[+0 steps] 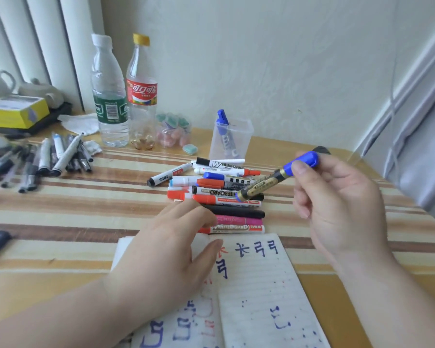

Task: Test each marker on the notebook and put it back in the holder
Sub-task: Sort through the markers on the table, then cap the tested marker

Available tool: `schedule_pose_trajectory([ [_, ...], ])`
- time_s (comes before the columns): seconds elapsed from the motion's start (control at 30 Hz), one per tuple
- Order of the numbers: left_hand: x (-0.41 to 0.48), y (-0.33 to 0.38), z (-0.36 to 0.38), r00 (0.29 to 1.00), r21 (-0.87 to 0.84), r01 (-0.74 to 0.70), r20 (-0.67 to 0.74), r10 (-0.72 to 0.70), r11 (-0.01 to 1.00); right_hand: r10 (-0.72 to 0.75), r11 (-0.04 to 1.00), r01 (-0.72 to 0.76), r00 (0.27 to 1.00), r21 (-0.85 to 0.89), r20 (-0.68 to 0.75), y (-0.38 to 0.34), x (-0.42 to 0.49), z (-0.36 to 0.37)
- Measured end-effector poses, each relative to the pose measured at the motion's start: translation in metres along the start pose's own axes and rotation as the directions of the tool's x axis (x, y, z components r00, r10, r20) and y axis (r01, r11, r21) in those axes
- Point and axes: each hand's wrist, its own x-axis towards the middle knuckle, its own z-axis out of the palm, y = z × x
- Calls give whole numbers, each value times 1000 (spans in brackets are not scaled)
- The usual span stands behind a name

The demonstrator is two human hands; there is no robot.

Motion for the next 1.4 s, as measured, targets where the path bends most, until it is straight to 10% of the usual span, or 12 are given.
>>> schedule_pose_trajectory([
  [0.33,2,-12,10,997,113,1,81,-11,994,-259,843,217,966,-492,-18,-6,117,42],
  [0.77,4,-13,11,991,136,53,119,-69,989,-37,766,8,999,-643,-30,50,189,80],
  [1.1,4,-11,8,992,155,81,87,-96,985,48,756,69,986,-650,161,21,87,53],
  [1.27,7,-8,5,982,234,127,105,-155,964,369,620,19,875,-784,314,15,0,26],
  [1.4,9,-7,3,973,194,167,127,-194,967,287,467,164,902,-869,324,28,-25,13],
])
